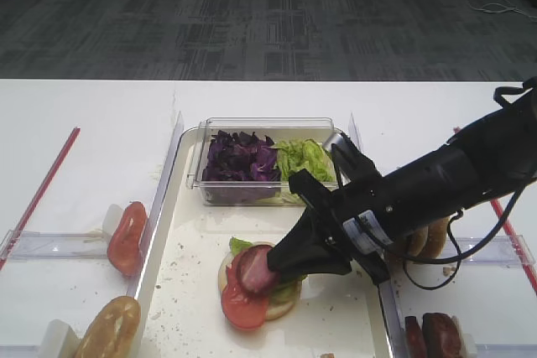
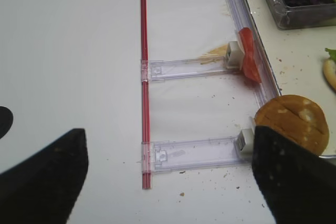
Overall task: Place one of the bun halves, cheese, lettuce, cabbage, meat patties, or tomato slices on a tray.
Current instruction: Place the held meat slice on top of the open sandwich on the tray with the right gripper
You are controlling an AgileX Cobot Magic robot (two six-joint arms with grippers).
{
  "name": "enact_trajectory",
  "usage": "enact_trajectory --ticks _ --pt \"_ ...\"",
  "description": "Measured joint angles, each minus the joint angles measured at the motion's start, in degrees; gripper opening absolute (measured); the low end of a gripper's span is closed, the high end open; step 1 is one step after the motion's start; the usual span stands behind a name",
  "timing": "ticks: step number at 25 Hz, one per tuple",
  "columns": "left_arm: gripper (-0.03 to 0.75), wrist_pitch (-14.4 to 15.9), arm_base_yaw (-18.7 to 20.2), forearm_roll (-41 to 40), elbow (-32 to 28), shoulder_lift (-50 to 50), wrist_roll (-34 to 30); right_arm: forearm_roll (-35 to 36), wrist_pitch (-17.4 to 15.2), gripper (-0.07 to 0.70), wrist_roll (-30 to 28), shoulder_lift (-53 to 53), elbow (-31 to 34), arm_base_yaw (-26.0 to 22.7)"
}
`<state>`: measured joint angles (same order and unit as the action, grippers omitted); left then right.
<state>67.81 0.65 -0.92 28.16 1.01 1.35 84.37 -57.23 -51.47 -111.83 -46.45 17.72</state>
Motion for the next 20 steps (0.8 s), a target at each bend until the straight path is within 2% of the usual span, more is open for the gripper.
enact_trajectory --ticks 15,18,20 --pt "0.616 0.0 0.0 0.0 0.0 0.0 0.0 0.0 0.0 0.134 0.1 0.0 0.0 0.0" --pt "0.616 0.0 0.0 0.0 0.0 0.0 0.0 0.0 0.0 0.191 0.1 0.0 0.0 0.0" --pt "0.616 0.0 0.0 0.0 0.0 0.0 0.0 0.0 0.0 0.262 0.1 0.0 0.0 0.0"
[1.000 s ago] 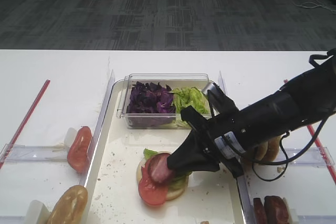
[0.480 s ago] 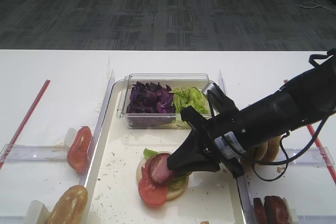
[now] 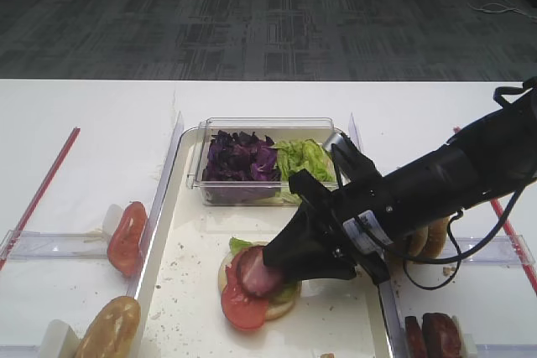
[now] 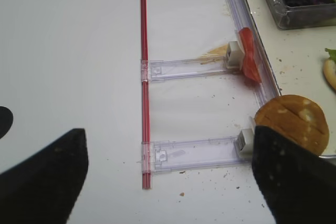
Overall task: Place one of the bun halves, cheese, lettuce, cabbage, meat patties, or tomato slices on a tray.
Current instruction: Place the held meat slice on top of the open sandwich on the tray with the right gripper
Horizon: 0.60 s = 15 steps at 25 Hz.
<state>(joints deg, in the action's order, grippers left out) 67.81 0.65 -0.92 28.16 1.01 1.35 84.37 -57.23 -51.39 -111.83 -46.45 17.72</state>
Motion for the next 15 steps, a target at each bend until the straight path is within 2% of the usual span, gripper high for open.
enact_trajectory --ticks 4,7,10,15 --pt "0.616 0.0 0.0 0.0 0.0 0.0 0.0 0.0 0.0 0.395 0.0 0.0 0.0 0.0" --pt "0.616 0.0 0.0 0.0 0.0 0.0 0.0 0.1 0.0 0.457 -0.2 0.0 0.0 0.0" --pt "0.616 0.0 0.0 0.0 0.0 0.0 0.0 0.2 0.0 0.491 -0.3 0.0 0.0 0.0" --pt "0.616 0.0 0.0 0.0 0.0 0.0 0.0 0.8 0.4 0.503 -0.7 0.0 0.0 0.0"
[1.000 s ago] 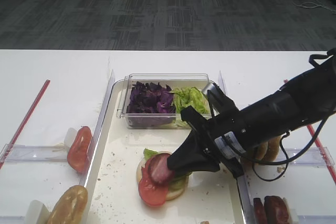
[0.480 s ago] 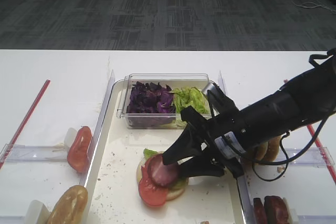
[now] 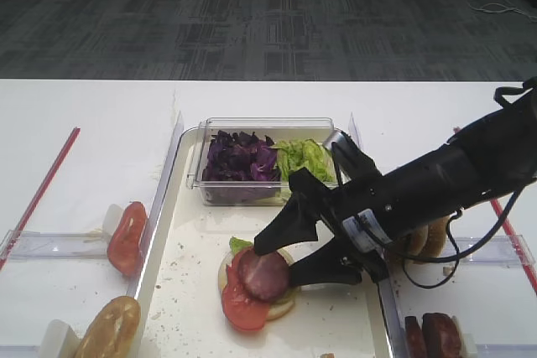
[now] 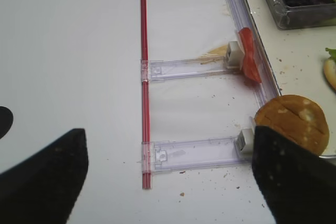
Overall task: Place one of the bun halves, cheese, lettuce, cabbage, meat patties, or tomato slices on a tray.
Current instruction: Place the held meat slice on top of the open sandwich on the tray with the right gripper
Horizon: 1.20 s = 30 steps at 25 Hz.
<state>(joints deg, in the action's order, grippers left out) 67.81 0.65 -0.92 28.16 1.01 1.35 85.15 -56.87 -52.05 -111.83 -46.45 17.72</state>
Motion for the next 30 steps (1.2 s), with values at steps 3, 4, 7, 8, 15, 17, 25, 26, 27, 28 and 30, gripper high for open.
enact_trajectory --ticks 3,4,7,8,15,17,25,26,27,28,30 --pt "0.616 0.0 0.0 0.0 0.0 0.0 0.0 0.3 0.1 0.505 -0.2 0.0 0.0 0.0" --pt "0.616 0.0 0.0 0.0 0.0 0.0 0.0 0.3 0.1 0.507 -0.2 0.0 0.0 0.0" --pt "0.616 0.0 0.0 0.0 0.0 0.0 0.0 0.4 0.1 0.508 -0.3 0.0 0.0 0.0" --pt "0.616 0.0 0.0 0.0 0.0 0.0 0.0 0.4 0.1 0.507 -0.3 0.0 0.0 0.0" --pt "0.616 0.0 0.0 0.0 0.0 0.0 0.0 -0.7 1.5 0.508 0.1 1.8 -0.2 0.0" --pt "0.616 0.0 0.0 0.0 0.0 0.0 0.0 -2.5 1.7 0.508 1.4 2.5 -1.2 0.0" --pt "0.616 0.0 0.0 0.0 0.0 0.0 0.0 -12.5 2.1 0.510 8.1 4.7 -6.1 0.0" --pt "0.616 0.0 0.0 0.0 0.0 0.0 0.0 -14.1 2.1 0.510 8.9 5.0 -6.8 0.0" --pt "0.616 0.0 0.0 0.0 0.0 0.0 0.0 -15.4 2.1 0.511 10.1 5.5 -7.5 0.0" --pt "0.616 0.0 0.0 0.0 0.0 0.0 0.0 -16.9 2.1 0.511 11.3 6.0 -8.2 0.0" --pt "0.616 0.0 0.0 0.0 0.0 0.0 0.0 -20.3 2.0 0.511 14.0 6.8 -9.6 0.0"
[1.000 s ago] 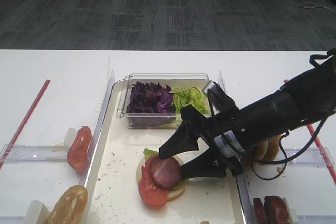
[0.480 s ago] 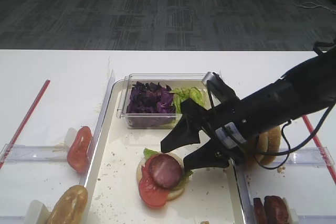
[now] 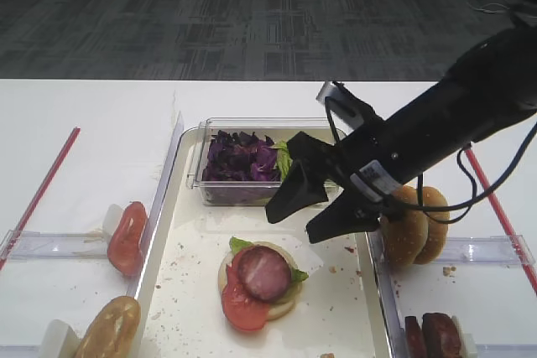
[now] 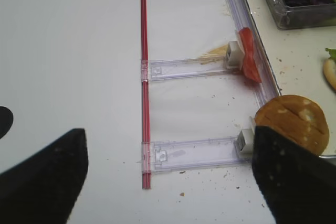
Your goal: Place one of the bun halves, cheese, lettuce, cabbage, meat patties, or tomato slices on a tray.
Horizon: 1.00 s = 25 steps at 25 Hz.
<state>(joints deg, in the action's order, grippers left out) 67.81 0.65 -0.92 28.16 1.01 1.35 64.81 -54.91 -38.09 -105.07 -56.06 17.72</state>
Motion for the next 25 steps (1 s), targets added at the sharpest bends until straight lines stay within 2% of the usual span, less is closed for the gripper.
enact_trajectory --ticks 5,12,15,25 --pt "0.616 0.0 0.0 0.0 0.0 0.0 0.0 -9.7 -1.2 0.529 7.9 1.0 -4.7 0.0" --pt "0.616 0.0 0.0 0.0 0.0 0.0 0.0 -19.6 -5.9 0.605 14.1 1.2 -12.2 0.0" --pt "0.616 0.0 0.0 0.0 0.0 0.0 0.0 -24.6 -7.5 0.613 16.5 1.2 -15.6 0.0" --pt "0.616 0.0 0.0 0.0 0.0 0.0 0.0 -47.4 -14.1 0.615 23.7 1.2 -27.9 0.0"
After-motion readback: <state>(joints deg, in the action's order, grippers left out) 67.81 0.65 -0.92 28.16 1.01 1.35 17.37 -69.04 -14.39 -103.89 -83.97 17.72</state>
